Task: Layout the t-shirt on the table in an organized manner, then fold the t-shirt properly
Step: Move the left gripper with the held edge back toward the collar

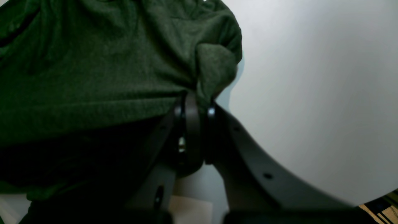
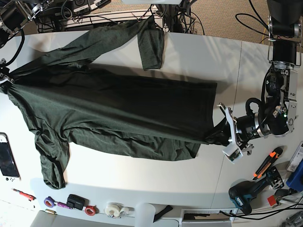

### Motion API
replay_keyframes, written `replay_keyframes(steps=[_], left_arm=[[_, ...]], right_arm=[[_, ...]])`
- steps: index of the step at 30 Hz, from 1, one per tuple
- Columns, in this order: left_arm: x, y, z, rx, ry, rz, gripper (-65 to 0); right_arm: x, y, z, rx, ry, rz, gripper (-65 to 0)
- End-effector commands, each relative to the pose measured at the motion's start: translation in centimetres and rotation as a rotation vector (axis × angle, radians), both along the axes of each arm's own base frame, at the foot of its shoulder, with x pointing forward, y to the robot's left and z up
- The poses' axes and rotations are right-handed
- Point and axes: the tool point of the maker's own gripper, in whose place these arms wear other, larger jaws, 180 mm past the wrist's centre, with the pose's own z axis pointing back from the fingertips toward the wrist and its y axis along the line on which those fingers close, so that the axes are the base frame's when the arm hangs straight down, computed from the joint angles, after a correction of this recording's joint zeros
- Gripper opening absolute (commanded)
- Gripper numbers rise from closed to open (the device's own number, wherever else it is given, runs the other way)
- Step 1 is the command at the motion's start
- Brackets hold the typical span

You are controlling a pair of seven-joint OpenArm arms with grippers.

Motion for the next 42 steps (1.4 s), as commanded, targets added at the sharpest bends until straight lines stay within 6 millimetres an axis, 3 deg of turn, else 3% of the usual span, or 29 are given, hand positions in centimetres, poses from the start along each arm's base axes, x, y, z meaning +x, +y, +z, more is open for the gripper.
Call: replay_keyframes(steps=[1,3,4,9,13,17,19,23,28,42], left_arm=[[1.0,0.4,1.8,-0.025,-0.042,0.036,-41.5],[1.5,1.1,1.3,-0.029,-0.008,0.112,-26.1],[1.6,1.5,0.9,-0.009,0.006,0.132,-25.1],[-0.3,2.4,-1.7,0.129,0.099,0.065,-31.9],[-4.1,2.0,-3.7,0.118,0.207,-0.055,-37.6],[-8.1,1.9,-7.1,0.116,0.321,-0.093,-37.8],[-9.0,1.9,-8.3,0.104,0.326,-0.071,-37.8],[-9.0,2.4,-9.6,0.123,0.267,-0.023,-37.8],[-8.7,2.1,-9.5,0.116,0.249,-0.018,-37.8],[-7.7,-0.6,-10.0,0.073,0.222,0.038,-38.2]], right_arm=[[0.7,-1.1,2.0,-0.044,-0.045,-0.003,-65.0],[0.7,-1.1,2.0,-0.044,-0.045,-0.003,-65.0],[0.7,-1.1,2.0,-0.045,-0.045,-0.003,-65.0],[0.7,-1.1,2.0,-0.045,-0.045,-0.003,-65.0],[0.6,-1.1,2.0,-0.044,-0.044,-0.003,-65.0],[0.6,-1.1,2.0,-0.044,-0.044,-0.003,-65.0],[0.6,-1.1,2.0,-0.044,-0.044,-0.003,-65.0],[0.6,-1.1,2.0,-0.044,-0.044,-0.003,-65.0],[0.6,-1.1,2.0,-0.044,-0.044,-0.003,-65.0],[0.6,-1.1,2.0,-0.043,-0.043,-0.003,-65.0]])
